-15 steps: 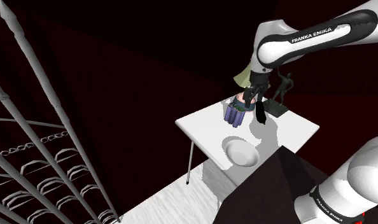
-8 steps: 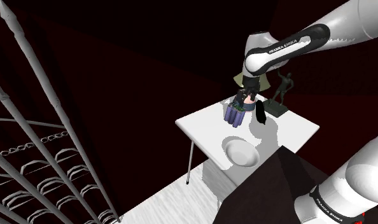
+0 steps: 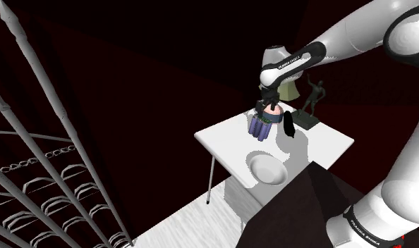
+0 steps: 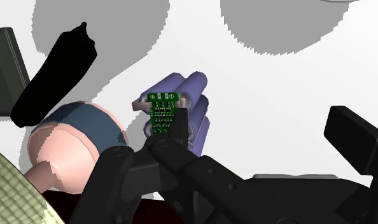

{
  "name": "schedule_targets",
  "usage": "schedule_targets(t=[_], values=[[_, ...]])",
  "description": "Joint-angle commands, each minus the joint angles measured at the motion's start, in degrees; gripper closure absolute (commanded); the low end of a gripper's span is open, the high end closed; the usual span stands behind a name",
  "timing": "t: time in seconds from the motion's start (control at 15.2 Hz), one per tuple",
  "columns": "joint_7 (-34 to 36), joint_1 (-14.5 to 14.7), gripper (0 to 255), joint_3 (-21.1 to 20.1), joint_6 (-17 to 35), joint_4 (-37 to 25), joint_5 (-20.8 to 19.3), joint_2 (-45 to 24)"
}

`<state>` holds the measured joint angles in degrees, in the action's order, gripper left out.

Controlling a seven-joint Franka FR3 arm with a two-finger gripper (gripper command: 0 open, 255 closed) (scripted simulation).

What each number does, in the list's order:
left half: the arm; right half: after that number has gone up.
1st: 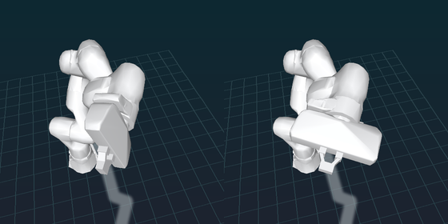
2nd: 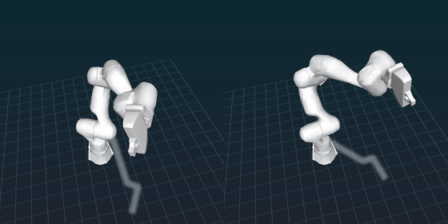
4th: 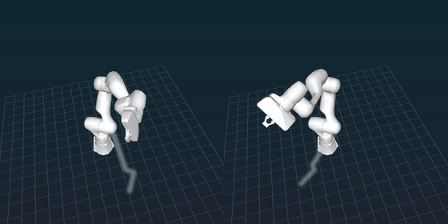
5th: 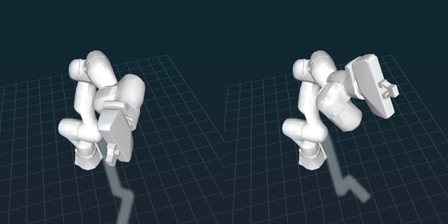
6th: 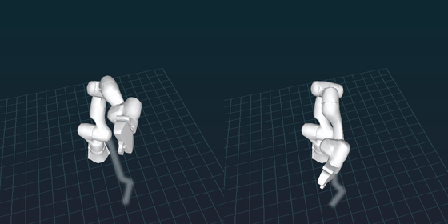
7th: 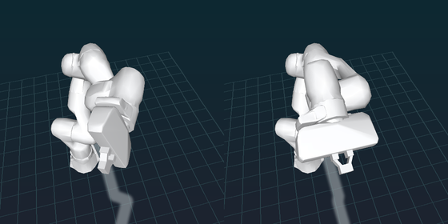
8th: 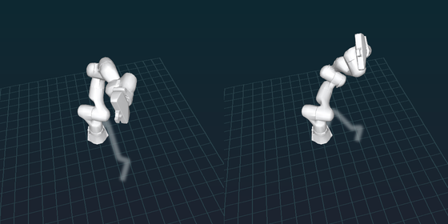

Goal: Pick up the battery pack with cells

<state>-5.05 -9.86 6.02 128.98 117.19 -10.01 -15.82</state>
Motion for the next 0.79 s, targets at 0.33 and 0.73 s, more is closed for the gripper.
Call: schedule_targets(t=[0.33, 0.73], values=[[-0.9, -1.9, 0, 1.4, 1.3, -14.7, -0.6, -14.4], [-1.3, -3.1, 0, 1.8, 1.7, -23.5, -0.5, -22.7]])
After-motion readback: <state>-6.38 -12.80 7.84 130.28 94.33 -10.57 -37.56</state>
